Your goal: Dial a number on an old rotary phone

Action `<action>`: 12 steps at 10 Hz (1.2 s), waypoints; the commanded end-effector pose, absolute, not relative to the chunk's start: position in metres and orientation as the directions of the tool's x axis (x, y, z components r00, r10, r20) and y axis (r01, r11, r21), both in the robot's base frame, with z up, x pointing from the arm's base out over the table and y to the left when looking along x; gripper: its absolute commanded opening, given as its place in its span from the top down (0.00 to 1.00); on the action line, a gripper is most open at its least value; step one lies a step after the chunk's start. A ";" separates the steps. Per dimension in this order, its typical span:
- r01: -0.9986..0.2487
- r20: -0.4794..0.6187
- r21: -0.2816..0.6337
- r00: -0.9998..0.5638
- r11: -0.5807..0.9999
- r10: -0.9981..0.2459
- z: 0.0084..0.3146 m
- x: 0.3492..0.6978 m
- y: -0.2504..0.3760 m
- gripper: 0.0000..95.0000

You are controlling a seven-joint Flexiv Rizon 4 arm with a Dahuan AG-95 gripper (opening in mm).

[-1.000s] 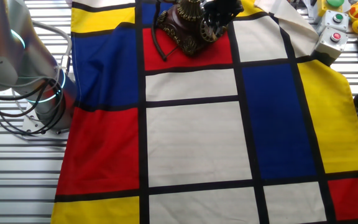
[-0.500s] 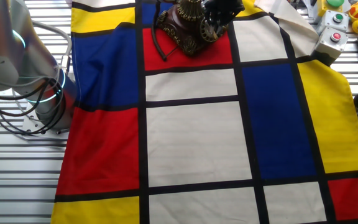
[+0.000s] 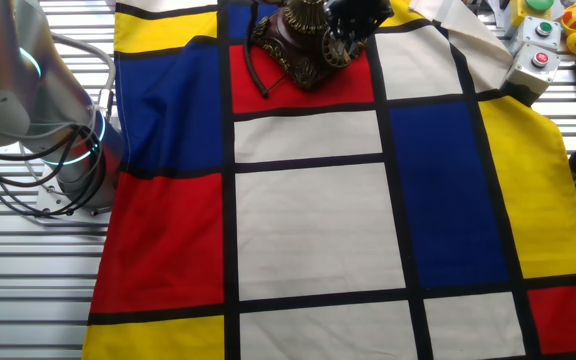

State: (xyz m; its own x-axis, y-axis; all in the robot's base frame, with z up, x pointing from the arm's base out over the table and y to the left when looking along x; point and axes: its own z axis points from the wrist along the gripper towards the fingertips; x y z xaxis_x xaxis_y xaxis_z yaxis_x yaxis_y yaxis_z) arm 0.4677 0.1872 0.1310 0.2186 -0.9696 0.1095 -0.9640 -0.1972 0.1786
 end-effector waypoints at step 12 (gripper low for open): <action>-0.958 0.140 0.195 0.240 -0.211 -0.960 0.129 0.467 0.191 1.00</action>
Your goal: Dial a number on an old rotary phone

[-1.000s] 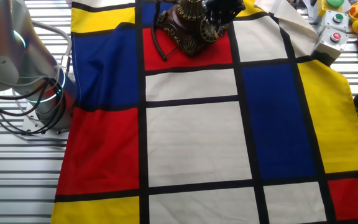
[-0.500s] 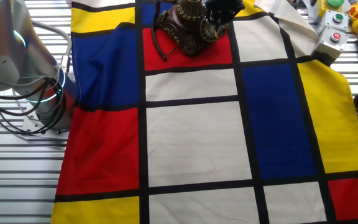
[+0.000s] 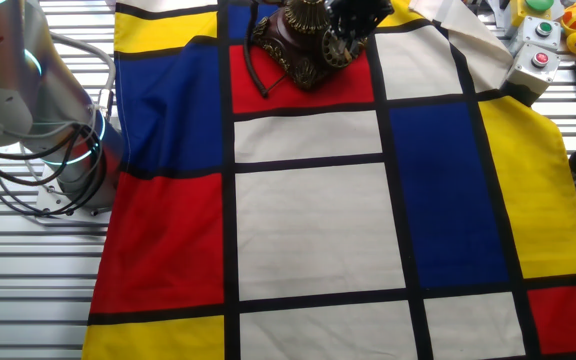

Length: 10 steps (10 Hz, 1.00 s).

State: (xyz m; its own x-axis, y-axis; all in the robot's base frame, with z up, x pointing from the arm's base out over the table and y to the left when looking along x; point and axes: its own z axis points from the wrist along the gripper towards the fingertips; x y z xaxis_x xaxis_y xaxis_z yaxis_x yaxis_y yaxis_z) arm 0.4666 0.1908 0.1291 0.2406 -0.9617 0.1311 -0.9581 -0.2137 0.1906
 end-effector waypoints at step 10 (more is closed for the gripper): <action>-0.969 0.178 0.197 0.183 -0.148 -0.967 0.130 0.471 0.197 1.00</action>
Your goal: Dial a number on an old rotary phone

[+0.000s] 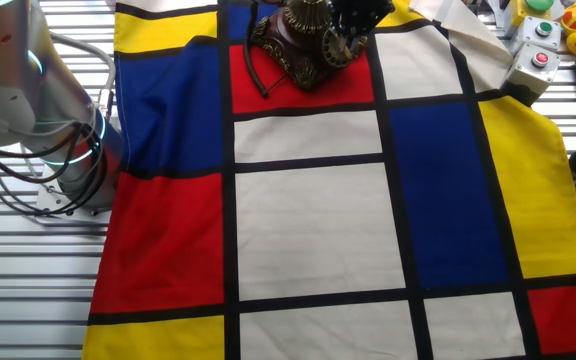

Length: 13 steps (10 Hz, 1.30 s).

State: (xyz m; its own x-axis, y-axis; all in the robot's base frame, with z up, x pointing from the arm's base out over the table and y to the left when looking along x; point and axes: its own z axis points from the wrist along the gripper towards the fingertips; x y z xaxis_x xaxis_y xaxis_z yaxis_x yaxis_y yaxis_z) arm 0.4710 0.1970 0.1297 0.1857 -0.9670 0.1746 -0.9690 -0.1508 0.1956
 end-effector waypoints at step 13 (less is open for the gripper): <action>-0.977 0.194 0.191 0.131 -0.094 -0.972 0.128 0.483 0.198 1.00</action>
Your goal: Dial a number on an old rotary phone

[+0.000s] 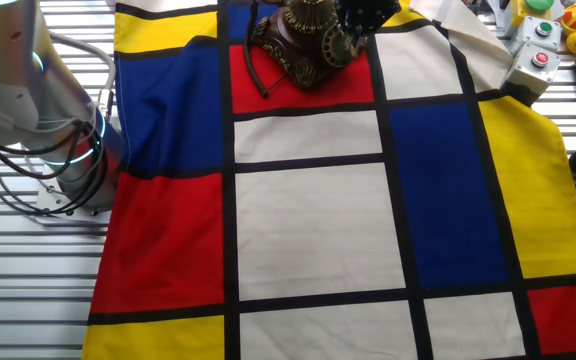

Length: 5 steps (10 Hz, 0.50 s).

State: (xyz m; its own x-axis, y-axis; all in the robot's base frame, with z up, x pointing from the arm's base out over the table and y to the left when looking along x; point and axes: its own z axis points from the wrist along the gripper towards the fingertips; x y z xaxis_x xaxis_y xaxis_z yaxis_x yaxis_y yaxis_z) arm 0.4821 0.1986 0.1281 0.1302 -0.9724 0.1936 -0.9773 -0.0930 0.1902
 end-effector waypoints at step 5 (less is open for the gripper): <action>-0.978 0.201 0.193 0.123 -0.084 -0.972 0.127 0.485 0.198 1.00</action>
